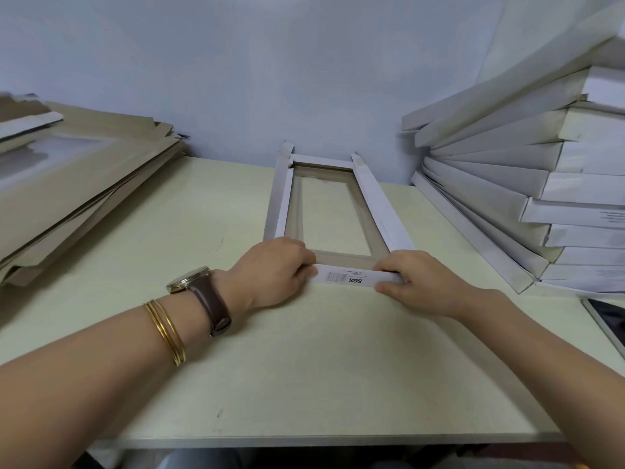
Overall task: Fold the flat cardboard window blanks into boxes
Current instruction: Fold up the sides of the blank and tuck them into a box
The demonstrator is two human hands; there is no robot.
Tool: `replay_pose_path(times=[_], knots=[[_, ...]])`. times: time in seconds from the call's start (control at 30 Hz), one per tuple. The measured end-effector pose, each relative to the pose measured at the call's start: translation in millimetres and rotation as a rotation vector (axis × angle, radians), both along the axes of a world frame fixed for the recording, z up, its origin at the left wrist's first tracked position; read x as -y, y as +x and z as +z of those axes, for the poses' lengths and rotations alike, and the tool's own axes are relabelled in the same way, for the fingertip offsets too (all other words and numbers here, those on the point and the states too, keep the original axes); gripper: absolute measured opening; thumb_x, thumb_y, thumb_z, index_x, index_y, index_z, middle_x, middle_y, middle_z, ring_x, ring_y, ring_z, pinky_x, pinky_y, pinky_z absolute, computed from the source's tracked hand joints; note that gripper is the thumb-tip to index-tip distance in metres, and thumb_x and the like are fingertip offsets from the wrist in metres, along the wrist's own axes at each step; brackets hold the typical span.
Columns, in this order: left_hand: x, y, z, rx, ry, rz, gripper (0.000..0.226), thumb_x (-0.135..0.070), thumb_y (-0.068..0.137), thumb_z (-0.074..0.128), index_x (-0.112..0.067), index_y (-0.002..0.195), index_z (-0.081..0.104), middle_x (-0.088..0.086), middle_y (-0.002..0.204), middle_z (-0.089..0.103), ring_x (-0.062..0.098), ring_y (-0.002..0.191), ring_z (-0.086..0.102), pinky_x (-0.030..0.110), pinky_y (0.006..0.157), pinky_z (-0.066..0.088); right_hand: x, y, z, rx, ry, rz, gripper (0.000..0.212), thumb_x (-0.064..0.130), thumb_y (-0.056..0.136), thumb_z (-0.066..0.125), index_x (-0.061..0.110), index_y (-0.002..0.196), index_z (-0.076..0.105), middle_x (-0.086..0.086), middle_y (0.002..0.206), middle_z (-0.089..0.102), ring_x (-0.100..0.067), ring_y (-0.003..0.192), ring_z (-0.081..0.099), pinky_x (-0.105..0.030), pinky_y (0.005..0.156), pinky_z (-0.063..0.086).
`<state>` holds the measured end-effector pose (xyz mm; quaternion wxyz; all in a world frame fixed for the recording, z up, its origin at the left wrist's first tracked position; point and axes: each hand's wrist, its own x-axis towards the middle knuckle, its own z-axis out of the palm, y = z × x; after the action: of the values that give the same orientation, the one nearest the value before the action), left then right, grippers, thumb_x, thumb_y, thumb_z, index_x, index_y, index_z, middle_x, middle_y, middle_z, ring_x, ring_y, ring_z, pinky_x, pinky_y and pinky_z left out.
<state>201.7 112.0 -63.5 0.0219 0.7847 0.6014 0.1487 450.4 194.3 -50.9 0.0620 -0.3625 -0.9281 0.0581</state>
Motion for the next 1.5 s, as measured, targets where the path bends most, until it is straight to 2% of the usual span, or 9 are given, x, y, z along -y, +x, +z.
replay_pose_path(times=[0.17,0.37,0.5,0.67,0.77,0.9,1.2,1.37,1.5], knots=[[0.8,-0.1,-1.3,0.007,0.016,-0.003,0.027,-0.028,0.099,0.044,-0.020,0.073,0.043,-0.010,0.071,0.037,0.018,0.080,0.043,0.035,0.069,0.041,-1.8,-3.4,-9.7,-0.059,-0.012,0.070,0.003,0.019,0.094,0.054,0.019,0.092,0.056,0.008,0.084,0.053,-0.012,0.081,0.047,-0.032,0.072,0.041],[2.0,2.6,2.8,0.021,-0.041,0.056,0.031,-0.033,0.097,0.048,-0.018,0.070,0.045,-0.004,0.074,0.049,0.022,0.080,0.049,0.036,0.072,0.043,-0.7,-11.1,-16.3,-0.059,0.041,0.090,0.021,0.025,0.100,0.045,0.020,0.080,0.042,0.012,0.074,0.042,-0.006,0.073,0.039,-0.027,0.061,0.028],[-0.7,2.9,8.4,0.218,-0.086,0.131,0.035,-0.039,0.094,0.052,-0.010,0.077,0.061,0.002,0.073,0.058,0.020,0.070,0.050,0.030,0.062,0.039,-0.1,-11.7,-15.4,-0.069,0.019,0.083,0.023,0.022,0.100,0.047,0.019,0.078,0.042,0.012,0.072,0.042,0.003,0.071,0.041,-0.027,0.059,0.026],[-12.6,-8.0,10.5,0.207,0.124,0.329,0.014,-0.014,0.089,0.057,-0.014,0.091,0.070,0.005,0.095,0.047,0.029,0.099,0.043,0.026,0.082,0.034,0.3,-12.9,-13.2,-0.081,0.001,0.075,0.022,0.023,0.100,0.048,0.023,0.078,0.043,0.013,0.072,0.043,-0.003,0.071,0.042,-0.027,0.061,0.028],[-20.9,-17.1,8.1,0.227,-0.015,0.520,0.012,-0.021,0.082,0.067,-0.016,0.092,0.067,0.006,0.102,0.037,0.030,0.104,0.039,0.028,0.085,0.037,0.6,-12.7,-12.7,-0.085,0.006,0.080,0.022,0.023,0.100,0.048,0.024,0.078,0.042,0.014,0.072,0.043,-0.006,0.072,0.039,-0.026,0.061,0.027],[-29.5,-21.8,15.1,0.345,-0.207,0.573,0.022,-0.023,0.071,0.081,-0.016,0.078,0.061,0.007,0.098,0.056,0.026,0.089,0.055,0.027,0.056,0.039,0.8,-12.3,-13.1,-0.072,0.017,0.078,0.018,0.025,0.100,0.047,0.017,0.084,0.050,0.013,0.073,0.043,-0.007,0.073,0.038,-0.024,0.059,0.026],[-44.1,-22.7,23.9,0.294,-0.322,0.635,0.027,-0.016,0.067,0.078,-0.010,0.088,0.063,0.008,0.091,0.063,0.028,0.082,0.063,0.028,0.064,0.051,-0.7,-12.2,-14.0,-0.067,0.017,0.079,0.017,0.026,0.100,0.047,0.016,0.087,0.053,0.014,0.074,0.044,-0.009,0.074,0.041,-0.024,0.060,0.027],[-47.7,-17.3,31.1,0.280,-0.365,0.628,0.023,-0.010,0.063,0.072,-0.011,0.074,0.051,0.006,0.072,0.056,0.021,0.052,0.056,0.019,0.046,0.040,-1.9,-12.3,-14.8,-0.068,0.017,0.079,0.019,0.026,0.100,0.047,0.023,0.082,0.046,0.013,0.073,0.043,-0.006,0.071,0.041,-0.023,0.059,0.028],[-47.9,-10.4,32.0,0.185,-0.349,0.601,0.017,-0.011,0.063,0.067,-0.012,0.071,0.051,0.004,0.068,0.056,0.020,0.055,0.055,0.019,0.047,0.039,-2.1,-12.1,-14.8,-0.059,0.019,0.075,0.017,0.026,0.100,0.047,0.021,0.084,0.049,0.013,0.074,0.043,-0.002,0.071,0.042,-0.023,0.060,0.028]])
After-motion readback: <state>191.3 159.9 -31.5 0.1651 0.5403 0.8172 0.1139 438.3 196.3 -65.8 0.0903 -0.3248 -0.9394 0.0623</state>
